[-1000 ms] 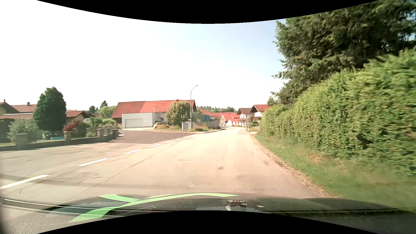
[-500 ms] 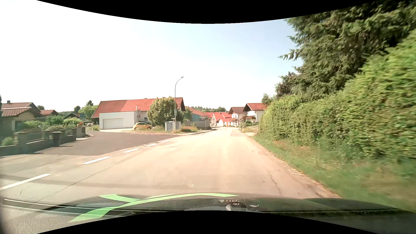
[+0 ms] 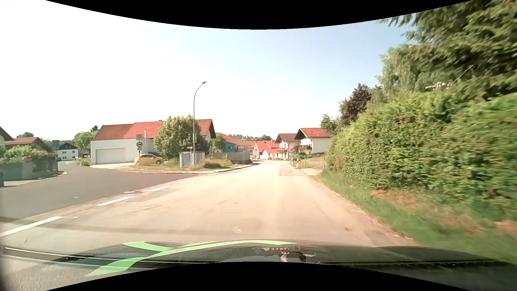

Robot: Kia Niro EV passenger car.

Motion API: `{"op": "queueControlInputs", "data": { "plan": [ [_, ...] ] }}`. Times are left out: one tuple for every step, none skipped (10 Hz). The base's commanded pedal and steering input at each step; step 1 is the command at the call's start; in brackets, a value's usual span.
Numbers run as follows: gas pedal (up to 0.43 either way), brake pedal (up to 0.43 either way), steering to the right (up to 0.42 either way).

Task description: Follow the waypoints while adhering to traffic rules and regulations

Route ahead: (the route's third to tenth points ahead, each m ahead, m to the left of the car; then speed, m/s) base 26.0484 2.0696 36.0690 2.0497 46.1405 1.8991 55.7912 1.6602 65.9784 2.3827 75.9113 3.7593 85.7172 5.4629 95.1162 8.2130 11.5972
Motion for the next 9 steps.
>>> {"op": "queueControlInputs", "data": {
  "plan": [
    [0.118,0.000,0.016],
    [0.118,0.000,0.013],
    [0.098,0.000,0.010],
    [0.087,0.000,0.009],
    [0.087,0.000,0.008],
    [0.087,0.000,0.008],
    [0.087,0.000,0.005],
    [0.087,0.000,0.005],
    [0.087,0.000,0.004]
  ]
}}
